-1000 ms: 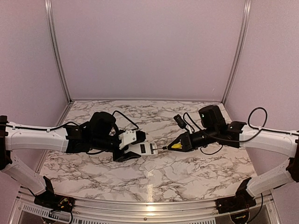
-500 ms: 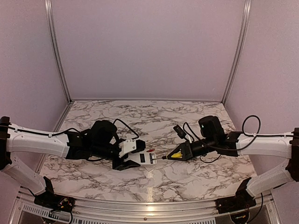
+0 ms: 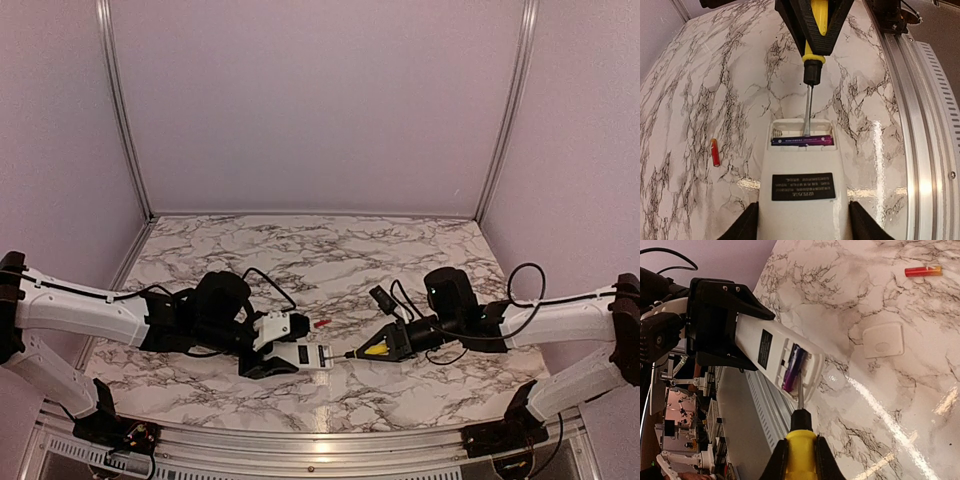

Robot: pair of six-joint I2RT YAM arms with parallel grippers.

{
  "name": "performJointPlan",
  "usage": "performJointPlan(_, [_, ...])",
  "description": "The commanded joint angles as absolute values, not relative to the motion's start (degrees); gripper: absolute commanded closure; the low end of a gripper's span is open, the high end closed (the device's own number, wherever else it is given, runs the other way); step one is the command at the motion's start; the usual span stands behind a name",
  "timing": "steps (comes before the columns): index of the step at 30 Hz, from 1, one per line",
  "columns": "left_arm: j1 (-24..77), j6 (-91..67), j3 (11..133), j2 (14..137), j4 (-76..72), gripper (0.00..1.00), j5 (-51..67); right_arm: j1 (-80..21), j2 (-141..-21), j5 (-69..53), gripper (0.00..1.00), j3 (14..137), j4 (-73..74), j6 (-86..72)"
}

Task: Unload the batteries from the remote control

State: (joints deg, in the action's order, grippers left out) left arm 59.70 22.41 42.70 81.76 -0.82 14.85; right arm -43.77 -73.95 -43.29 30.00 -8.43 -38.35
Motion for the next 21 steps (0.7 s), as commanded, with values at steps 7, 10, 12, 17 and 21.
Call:
performJointPlan(7, [60.2, 17.4, 40.9, 82.1, -13.1, 1.00, 15.8, -45.9, -77.1, -47.2, 1.00, 23.0, -17.5, -43.1])
performJointPlan(10, [60.3, 16.2, 40.4, 82.5, -13.7, 1.00, 16.2, -46.0, -77.8, -47.9, 1.00, 21.8, -19.1, -43.7])
performJointPlan(12, [60.3, 15.4, 39.8, 82.6, -14.5, 1.00, 16.2, -46.0, -78.0, -48.1, 1.00, 21.0, -20.2, -44.3])
performJointPlan(17, [60.4, 13.8, 38.2, 83.0, -15.8, 1.00, 16.3, -46.1, -79.3, -48.4, 1.00, 20.0, -21.4, -45.8])
performJointPlan(21, [60.4, 11.7, 36.7, 83.3, -17.8, 1.00, 17.0, -46.3, -81.2, -49.5, 1.00, 19.7, -23.3, -46.8])
